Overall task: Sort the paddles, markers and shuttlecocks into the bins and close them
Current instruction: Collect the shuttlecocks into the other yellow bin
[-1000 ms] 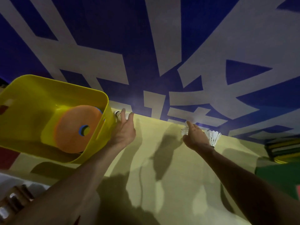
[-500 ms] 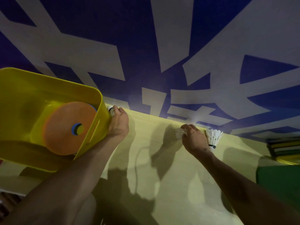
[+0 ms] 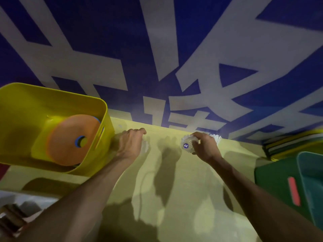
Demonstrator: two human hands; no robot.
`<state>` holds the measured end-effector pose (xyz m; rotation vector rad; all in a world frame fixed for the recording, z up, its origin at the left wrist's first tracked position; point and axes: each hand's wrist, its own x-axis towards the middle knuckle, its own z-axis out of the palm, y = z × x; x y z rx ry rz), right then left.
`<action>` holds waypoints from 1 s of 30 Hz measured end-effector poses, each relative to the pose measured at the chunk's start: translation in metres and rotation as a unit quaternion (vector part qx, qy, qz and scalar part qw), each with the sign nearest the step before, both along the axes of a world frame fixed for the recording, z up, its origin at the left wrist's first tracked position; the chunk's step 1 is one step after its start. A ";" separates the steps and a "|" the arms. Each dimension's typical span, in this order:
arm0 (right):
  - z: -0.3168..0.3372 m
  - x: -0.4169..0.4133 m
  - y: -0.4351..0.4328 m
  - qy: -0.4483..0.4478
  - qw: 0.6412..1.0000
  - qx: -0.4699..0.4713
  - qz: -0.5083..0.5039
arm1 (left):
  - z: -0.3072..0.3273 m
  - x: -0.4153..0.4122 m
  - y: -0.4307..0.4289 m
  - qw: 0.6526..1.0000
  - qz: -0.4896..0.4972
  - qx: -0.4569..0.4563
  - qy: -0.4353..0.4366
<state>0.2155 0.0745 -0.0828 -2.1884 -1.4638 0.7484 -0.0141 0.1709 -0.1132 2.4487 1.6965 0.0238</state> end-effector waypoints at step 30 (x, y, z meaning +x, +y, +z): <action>0.116 0.170 -0.321 0.105 0.979 0.134 -0.114 | 0.146 0.176 -0.317 0.778 0.109 -0.318 -0.531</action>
